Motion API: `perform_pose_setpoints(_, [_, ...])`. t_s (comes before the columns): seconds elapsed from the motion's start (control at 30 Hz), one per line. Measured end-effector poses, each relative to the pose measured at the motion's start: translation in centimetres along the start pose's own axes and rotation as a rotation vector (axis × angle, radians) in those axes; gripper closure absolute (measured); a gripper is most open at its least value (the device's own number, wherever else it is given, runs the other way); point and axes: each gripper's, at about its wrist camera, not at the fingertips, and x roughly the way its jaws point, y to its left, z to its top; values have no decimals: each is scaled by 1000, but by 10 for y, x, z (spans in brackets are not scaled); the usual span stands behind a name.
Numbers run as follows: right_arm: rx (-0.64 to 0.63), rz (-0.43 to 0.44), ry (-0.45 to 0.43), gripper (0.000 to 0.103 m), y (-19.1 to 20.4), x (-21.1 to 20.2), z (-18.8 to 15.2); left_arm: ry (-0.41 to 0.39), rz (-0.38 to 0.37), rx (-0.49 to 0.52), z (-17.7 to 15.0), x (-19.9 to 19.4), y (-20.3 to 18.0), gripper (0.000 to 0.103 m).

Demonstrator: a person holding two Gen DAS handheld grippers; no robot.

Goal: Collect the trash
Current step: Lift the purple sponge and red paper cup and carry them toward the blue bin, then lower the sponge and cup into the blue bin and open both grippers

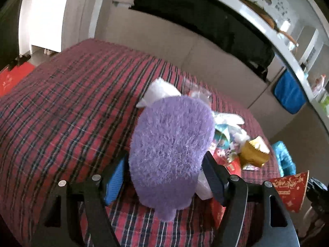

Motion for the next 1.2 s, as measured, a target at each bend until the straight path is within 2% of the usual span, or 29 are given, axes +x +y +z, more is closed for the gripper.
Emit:
perform_pose_setpoints(0.07, [1, -1, 10, 97, 0, 6, 0, -16, 55, 35, 3, 4, -7, 31])
perform_pose_setpoints(0.13, [1, -2, 10, 97, 1, 7, 0, -26, 80, 27, 6, 4, -9, 32])
perform_pose_setpoints(0.17, [-1, -3, 6, 97, 1, 7, 0, -27, 73, 17, 7, 2, -10, 36])
perform_pose_setpoints(0.27, [-9, -9, 0, 97, 2, 5, -1, -37, 50, -2, 7, -6, -9, 38])
perform_pose_setpoints(0.43, [-19, -30, -22, 97, 2, -2, 0, -152, 103, 47, -3, -46, -24, 39])
perform_pose_setpoints(0.53, [-17, -31, -43, 97, 1, -9, 0, -200, 131, 79, -16, -76, -49, 39])
perform_pose_setpoints(0.67, [0, -37, -84, 97, -3, -25, 2, -250, 84, 138, -36, -107, -88, 39])
perform_pose_setpoints(0.83, [54, -49, -156, 97, -20, -60, 0, -294, 31, 204, -56, -122, -140, 39])
perform_pose_setpoints(0.97, [77, -90, -213, 97, -38, -97, -8, -297, -37, 251, -69, -120, -189, 39])
perform_pose_setpoints(1.2, [135, -234, -317, 97, -87, -169, -38, -274, -136, 334, -77, -90, -279, 39])
